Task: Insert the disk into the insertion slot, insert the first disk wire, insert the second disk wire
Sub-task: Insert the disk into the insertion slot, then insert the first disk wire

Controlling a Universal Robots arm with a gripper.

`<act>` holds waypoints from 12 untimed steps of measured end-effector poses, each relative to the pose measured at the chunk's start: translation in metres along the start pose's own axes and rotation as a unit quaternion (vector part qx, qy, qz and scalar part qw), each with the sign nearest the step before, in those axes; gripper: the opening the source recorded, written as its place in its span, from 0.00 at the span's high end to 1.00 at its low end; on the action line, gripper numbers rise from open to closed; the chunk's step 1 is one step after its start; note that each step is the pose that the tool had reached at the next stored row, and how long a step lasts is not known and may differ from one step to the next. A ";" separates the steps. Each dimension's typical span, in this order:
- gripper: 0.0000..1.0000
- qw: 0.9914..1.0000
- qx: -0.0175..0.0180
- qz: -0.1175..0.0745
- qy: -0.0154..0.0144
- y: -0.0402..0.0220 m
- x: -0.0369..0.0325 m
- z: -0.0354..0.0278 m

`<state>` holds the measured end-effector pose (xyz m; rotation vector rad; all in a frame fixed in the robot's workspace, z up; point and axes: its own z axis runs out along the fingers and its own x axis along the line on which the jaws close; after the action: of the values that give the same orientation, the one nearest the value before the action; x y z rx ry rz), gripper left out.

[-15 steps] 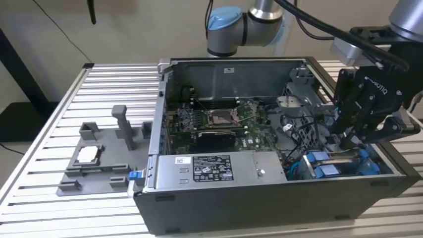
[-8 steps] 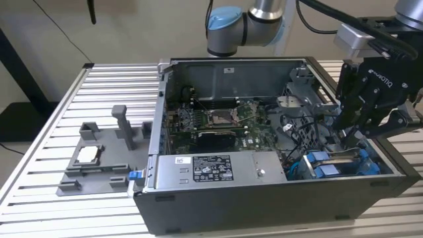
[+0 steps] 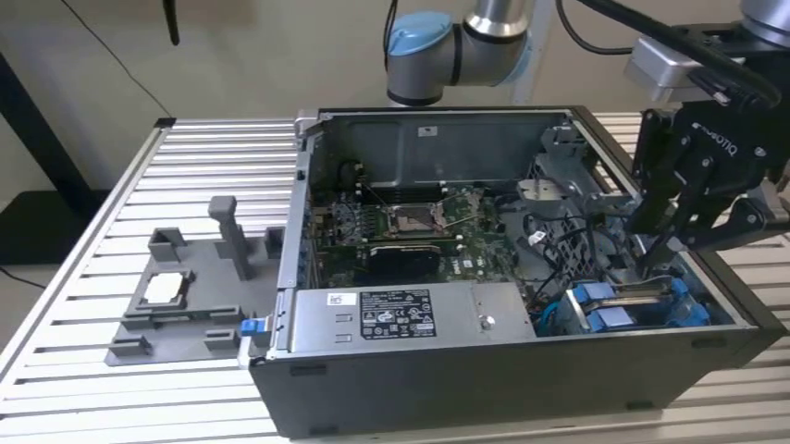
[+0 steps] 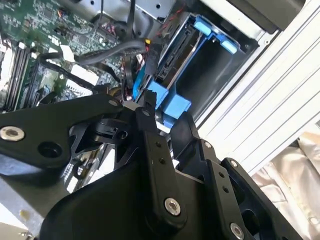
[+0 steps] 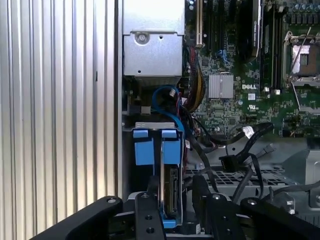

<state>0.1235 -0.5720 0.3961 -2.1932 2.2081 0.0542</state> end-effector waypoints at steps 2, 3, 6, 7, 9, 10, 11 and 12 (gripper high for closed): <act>0.60 1.000 0.014 -0.001 -0.010 0.0003 0.0000 0.0000; 0.60 1.000 0.021 -0.001 -0.015 0.0005 0.0000 0.0000; 0.60 0.999 0.046 -0.004 -0.023 0.0005 0.0000 -0.0001; 0.60 0.998 0.056 -0.005 -0.025 0.0005 0.0000 0.0000; 0.60 0.997 0.068 -0.010 -0.027 0.0006 -0.0003 0.0004; 0.60 0.997 0.070 -0.014 -0.027 0.0005 -0.0009 0.0005; 0.60 0.997 0.071 -0.019 -0.027 0.0005 -0.0015 0.0007; 0.60 0.997 0.072 -0.025 -0.027 0.0005 -0.0023 0.0010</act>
<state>0.1231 -0.5697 0.3951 -2.1422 2.0591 -0.0441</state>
